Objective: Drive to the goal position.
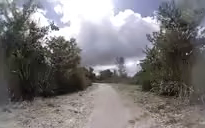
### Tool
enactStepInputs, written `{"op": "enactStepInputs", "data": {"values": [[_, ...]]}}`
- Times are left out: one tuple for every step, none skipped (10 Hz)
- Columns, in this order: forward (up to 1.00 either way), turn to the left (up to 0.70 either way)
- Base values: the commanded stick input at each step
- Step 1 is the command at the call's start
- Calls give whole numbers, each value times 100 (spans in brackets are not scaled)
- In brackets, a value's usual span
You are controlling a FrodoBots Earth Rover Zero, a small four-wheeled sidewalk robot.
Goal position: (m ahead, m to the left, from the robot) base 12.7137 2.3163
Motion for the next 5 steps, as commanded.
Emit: {"op": "enactStepInputs", "data": {"values": [[70,10],[70,26],[70,28],[70,10],[70,0]]}}
